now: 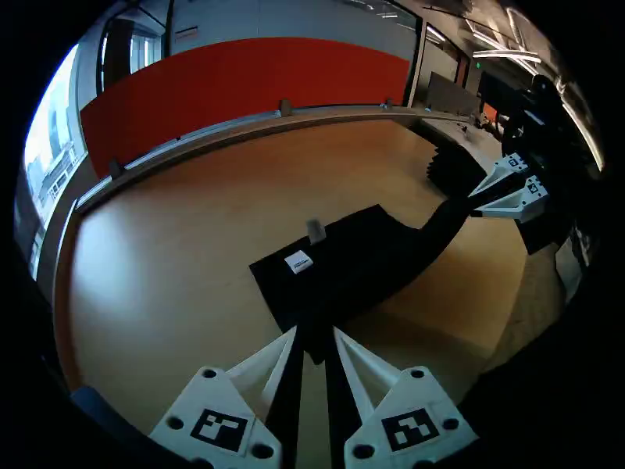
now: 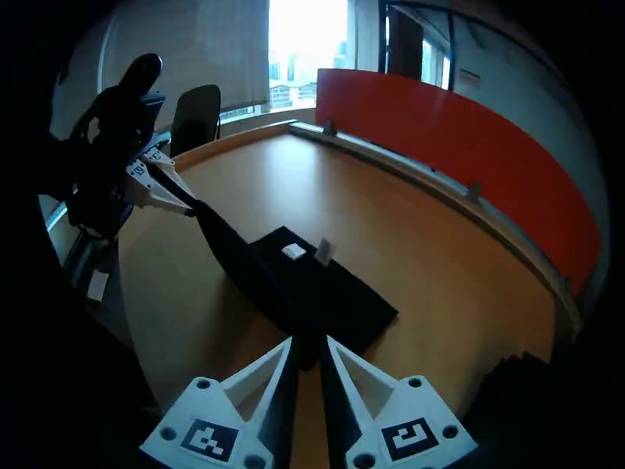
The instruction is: Fold towel
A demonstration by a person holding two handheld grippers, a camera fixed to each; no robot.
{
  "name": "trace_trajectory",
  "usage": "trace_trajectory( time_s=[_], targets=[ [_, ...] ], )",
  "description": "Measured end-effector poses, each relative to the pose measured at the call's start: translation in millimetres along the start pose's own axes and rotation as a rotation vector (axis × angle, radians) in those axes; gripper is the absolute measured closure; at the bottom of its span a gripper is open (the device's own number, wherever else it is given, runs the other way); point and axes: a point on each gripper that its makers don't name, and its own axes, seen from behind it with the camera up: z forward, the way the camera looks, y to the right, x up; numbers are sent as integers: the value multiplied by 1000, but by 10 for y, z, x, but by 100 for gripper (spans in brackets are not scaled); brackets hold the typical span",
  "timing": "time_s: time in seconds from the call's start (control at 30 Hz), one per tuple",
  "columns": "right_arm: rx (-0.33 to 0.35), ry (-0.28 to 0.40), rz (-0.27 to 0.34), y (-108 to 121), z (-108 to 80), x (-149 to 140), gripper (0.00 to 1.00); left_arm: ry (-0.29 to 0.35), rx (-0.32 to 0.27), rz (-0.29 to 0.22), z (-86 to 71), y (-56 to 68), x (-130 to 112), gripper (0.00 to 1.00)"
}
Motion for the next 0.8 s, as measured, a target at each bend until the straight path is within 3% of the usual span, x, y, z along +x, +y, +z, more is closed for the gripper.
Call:
trace_trajectory(
  time_s=[0.47, 0.8],
  targets=[
    [-22, -27, 2, 300, 301, -48, 83, 6, 14, -21, 378, -164, 146, 83],
    [-44, -50, -7, 538, 531, -38, 83, -3, 37, -6, 647, -285, 196, 83]
  ],
)
